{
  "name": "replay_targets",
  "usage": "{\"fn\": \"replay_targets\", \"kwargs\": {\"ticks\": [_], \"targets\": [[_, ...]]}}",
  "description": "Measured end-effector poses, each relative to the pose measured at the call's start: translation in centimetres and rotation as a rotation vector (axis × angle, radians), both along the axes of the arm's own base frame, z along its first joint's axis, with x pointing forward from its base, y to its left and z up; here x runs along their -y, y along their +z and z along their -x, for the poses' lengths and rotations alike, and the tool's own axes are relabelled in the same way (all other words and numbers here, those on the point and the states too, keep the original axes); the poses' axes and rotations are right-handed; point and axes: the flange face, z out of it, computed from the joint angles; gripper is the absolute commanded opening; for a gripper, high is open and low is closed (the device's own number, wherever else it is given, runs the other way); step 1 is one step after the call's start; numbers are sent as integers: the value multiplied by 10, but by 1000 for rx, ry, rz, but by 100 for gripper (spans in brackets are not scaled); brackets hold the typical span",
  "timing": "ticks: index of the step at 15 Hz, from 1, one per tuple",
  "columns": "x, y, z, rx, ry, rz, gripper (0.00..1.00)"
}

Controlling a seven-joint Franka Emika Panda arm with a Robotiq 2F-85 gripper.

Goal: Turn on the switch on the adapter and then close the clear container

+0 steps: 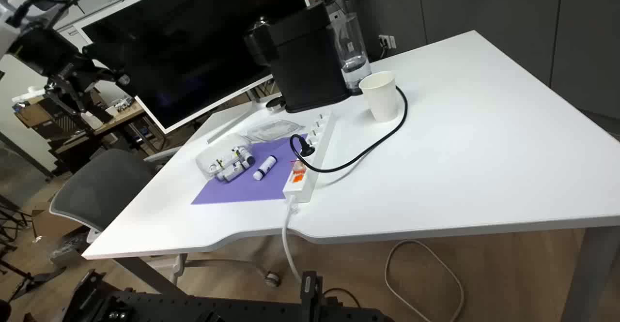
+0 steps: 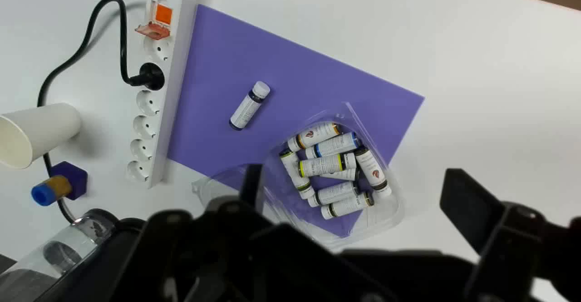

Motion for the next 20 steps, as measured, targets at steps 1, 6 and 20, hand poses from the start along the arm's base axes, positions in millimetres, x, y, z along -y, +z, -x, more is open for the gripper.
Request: {"fn": "replay_targets", "kwargs": {"ticks": [1,6,20], "targets": [[0,0,0,0,0,0,100],[0,0,0,0,0,0,100],[55,-13,-10,35,-86,-59,100]]}}
